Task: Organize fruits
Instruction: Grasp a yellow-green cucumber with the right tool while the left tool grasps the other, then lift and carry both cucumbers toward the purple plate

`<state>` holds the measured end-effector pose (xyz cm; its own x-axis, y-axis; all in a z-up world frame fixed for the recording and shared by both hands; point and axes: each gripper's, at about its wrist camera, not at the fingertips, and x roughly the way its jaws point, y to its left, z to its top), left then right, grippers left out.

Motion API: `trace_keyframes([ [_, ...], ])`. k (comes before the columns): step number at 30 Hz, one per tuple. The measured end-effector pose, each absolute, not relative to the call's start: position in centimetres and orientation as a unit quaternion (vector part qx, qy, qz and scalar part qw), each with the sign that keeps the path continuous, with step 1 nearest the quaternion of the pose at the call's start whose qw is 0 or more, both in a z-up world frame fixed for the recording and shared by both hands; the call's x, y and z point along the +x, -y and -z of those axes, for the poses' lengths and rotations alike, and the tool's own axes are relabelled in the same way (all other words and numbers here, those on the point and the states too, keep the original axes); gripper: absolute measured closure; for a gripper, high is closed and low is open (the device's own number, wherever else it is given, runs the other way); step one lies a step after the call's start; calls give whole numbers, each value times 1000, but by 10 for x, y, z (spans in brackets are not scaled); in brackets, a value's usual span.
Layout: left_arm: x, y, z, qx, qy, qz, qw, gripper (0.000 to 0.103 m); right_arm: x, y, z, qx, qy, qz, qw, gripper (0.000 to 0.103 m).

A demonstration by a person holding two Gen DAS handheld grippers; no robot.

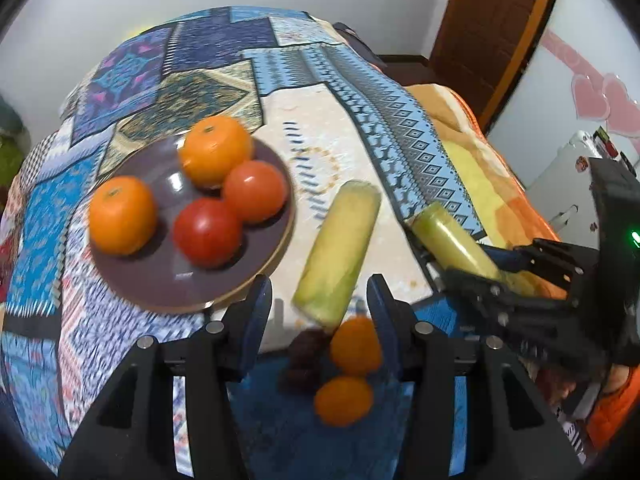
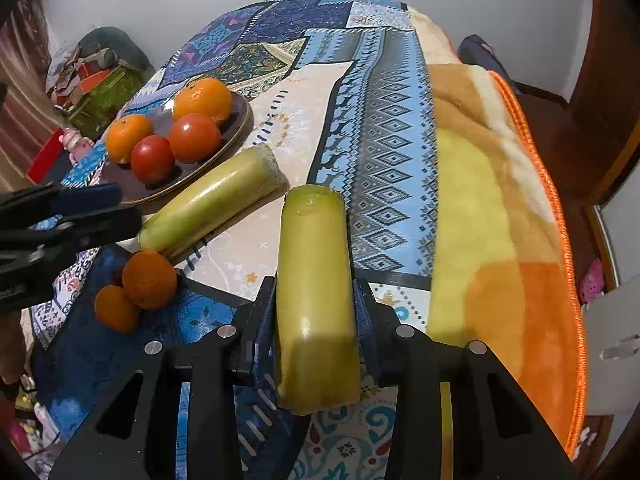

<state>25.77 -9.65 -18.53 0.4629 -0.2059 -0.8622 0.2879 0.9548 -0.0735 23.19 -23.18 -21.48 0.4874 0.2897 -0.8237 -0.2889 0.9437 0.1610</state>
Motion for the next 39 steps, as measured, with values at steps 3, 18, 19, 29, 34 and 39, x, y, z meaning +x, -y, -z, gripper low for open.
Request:
trace_keyframes([
  [3, 271, 113, 192, 61, -501, 152, 850, 54, 231, 233, 210, 8, -471, -176, 864, 68],
  [18, 310, 128, 236, 68, -539, 153, 825, 55, 242, 228, 225, 34, -475, -211, 854, 67],
  [19, 311, 129, 236, 68, -538, 153, 826, 55, 242, 227, 225, 31, -473, -211, 855, 67],
  [29, 315, 135, 229, 67, -524, 150, 836, 65, 241, 229, 219, 33, -462, -201, 863, 68],
  [34, 307, 132, 208, 66, -506, 145, 848, 65, 240, 238, 201, 40, -443, -194, 874, 68],
  [39, 298, 119, 183, 57, -485, 141, 861, 65, 238, 240, 180, 42, -420, -190, 886, 68],
])
